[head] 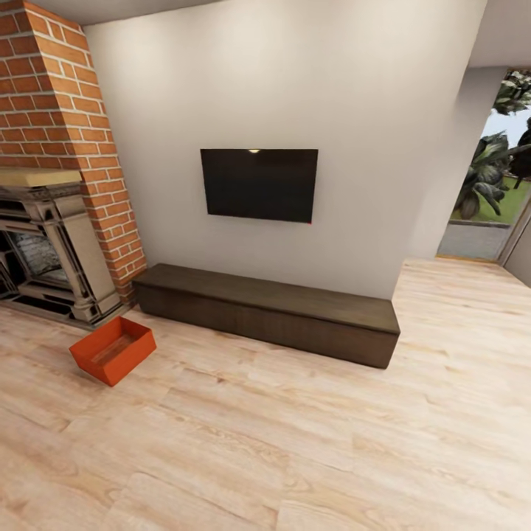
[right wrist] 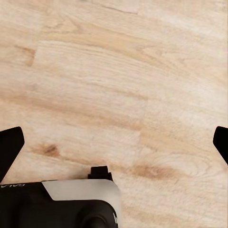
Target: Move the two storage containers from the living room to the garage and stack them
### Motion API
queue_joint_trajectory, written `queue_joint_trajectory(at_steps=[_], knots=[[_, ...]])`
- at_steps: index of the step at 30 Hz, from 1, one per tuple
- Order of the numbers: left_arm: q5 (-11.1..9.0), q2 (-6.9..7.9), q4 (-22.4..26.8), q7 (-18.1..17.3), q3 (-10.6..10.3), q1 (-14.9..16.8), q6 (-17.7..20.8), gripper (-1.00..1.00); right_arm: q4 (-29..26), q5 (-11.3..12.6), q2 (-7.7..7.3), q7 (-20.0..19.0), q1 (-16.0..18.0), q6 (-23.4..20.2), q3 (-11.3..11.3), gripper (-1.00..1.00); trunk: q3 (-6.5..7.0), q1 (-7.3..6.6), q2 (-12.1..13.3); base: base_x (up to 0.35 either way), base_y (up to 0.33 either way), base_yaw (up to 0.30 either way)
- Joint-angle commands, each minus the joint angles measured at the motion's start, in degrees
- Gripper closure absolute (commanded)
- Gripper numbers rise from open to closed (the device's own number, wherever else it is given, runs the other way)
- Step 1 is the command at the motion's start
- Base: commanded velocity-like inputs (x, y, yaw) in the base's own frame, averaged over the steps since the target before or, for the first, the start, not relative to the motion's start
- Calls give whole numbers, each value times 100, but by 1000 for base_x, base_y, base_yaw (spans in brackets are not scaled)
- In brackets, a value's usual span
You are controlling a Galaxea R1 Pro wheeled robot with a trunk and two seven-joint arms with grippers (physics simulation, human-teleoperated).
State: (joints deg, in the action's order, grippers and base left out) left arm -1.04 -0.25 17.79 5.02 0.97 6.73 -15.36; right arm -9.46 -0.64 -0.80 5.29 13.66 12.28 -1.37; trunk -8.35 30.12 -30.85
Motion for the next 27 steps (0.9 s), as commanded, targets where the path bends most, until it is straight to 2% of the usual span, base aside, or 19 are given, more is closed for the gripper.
queue_joint_trajectory(at_steps=[1, 9, 19, 27], knots=[[-10, -2, -4, 7, 8, 4, -19, -100, 5, -6, 1, 7, 5, 20, -13, -100, -10, 5, -8, 329, 0, 0], [-10, -9, -3, 11, 8, 5, -19, -100, 5, -6, 1, 7, 5, 20, -13, -100, -10, 5, -8, 329, 0, 54], [-10, -15, -3, 14, 8, 4, -17, -100, 5, -6, 1, 7, 5, 20, -13, -100, -10, 5, -8, 329, -24, 232], [-10, -19, -4, 15, 8, 4, -11, -100, 5, -6, 1, 7, 5, 20, -13, -100, -10, 5, -8, 314, -173, 248]])
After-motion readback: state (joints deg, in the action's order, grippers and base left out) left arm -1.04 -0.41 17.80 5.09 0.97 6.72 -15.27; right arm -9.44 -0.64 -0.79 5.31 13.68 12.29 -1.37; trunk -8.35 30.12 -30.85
